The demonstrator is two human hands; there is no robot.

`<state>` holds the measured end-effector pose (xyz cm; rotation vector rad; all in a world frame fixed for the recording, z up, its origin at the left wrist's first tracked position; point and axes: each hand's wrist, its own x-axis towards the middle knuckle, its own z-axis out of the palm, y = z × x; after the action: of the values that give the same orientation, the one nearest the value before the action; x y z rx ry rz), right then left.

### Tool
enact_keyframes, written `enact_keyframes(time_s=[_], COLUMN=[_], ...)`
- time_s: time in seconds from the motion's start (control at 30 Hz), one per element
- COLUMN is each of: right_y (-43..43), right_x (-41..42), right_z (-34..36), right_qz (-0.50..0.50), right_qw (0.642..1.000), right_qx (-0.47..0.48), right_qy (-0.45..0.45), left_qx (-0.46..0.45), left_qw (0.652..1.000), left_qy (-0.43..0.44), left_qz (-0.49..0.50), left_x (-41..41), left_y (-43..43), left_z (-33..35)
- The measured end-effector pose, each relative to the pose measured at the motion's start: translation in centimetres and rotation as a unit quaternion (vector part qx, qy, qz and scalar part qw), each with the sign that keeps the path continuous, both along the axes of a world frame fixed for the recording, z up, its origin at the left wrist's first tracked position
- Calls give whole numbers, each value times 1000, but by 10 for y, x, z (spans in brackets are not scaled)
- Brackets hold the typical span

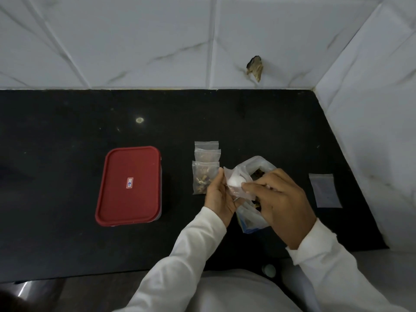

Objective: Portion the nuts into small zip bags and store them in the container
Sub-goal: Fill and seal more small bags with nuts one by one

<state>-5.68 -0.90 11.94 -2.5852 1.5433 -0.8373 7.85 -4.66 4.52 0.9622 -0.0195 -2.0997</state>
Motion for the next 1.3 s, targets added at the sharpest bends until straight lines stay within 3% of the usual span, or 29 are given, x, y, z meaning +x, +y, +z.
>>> enact_keyframes(time_s=[0.17, 0.3, 0.67, 0.9, 1.13, 1.3], right_y=[1, -4, -2, 13, 7, 0], right_x=[-4, -9, -6, -28, -70, -58], right_z=[6, 7, 19, 27, -57, -84], right_qz=[-41, -57, 7, -165, -231, -236], right_qw=[990, 982, 998, 968, 943, 932], right_qx=[99, 139, 30, 23, 207, 268], right_qy=[-95, -112, -48, -188, -123, -60], left_qx=[-30, -18, 108, 129, 161, 169], left_qw=[999, 999, 994, 990, 985, 984], left_qy=[-25, -31, 26, 56, 21, 5], left_qz=[-16, -33, -11, 31, 52, 63], left_x=[3, 4, -4, -2, -5, -11], left_y=[1, 2, 7, 7, 9, 8], left_z=[0, -3, -4, -7, -14, -17])
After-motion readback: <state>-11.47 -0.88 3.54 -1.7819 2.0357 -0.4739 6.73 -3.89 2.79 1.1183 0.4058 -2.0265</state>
